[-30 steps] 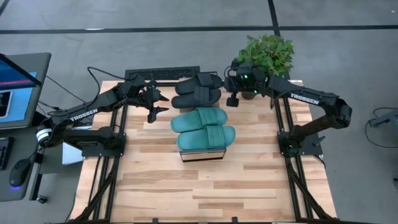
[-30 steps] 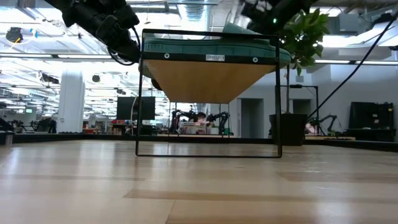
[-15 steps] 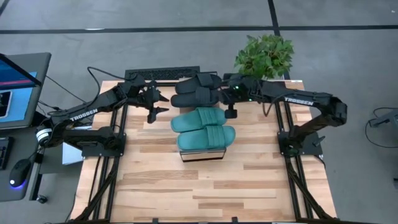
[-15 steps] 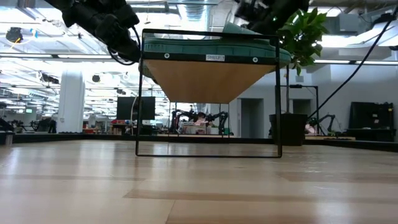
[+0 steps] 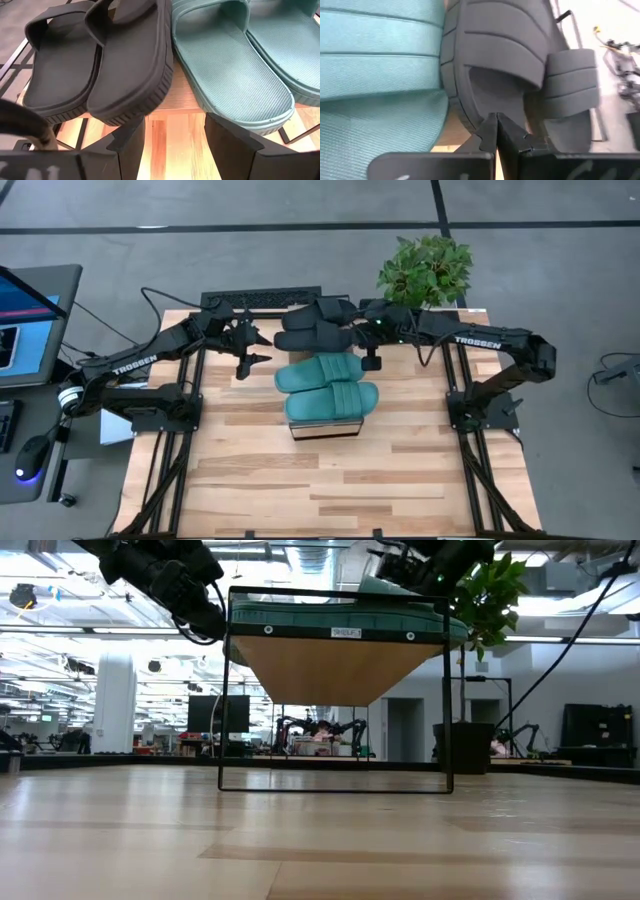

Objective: Pick and place slides into the shelf
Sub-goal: Adjust the slippers on the shelf

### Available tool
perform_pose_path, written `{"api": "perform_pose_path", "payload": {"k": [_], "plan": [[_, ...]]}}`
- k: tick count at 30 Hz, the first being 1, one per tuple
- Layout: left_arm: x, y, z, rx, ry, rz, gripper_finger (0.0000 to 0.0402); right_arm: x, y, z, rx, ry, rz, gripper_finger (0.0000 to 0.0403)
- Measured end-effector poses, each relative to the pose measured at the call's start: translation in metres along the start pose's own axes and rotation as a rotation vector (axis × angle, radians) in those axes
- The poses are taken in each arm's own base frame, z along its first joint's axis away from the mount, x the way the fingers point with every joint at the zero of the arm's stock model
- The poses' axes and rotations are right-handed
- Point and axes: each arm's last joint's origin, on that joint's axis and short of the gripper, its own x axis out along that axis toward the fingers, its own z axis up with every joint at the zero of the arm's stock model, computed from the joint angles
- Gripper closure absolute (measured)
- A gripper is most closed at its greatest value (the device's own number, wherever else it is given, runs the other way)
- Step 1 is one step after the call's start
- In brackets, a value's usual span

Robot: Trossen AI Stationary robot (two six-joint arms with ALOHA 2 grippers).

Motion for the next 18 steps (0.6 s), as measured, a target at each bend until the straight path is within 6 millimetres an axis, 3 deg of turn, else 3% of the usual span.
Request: {"api": "perform_pose_path", "payload": {"k": [11, 18], "plan": [[0.000, 0.000, 0.000, -0.004, 0.001, -0.001, 0.0207, -0.033, 0.014, 0.023, -0.048, -0.157, -0.072, 0.0403], [0.000, 0.000, 0.000, -0.004, 0.000, -0.002, 0.0207, -0.031, 0.025, 0.029, -0.077, -0.241, 0.069, 0.0403]]}}
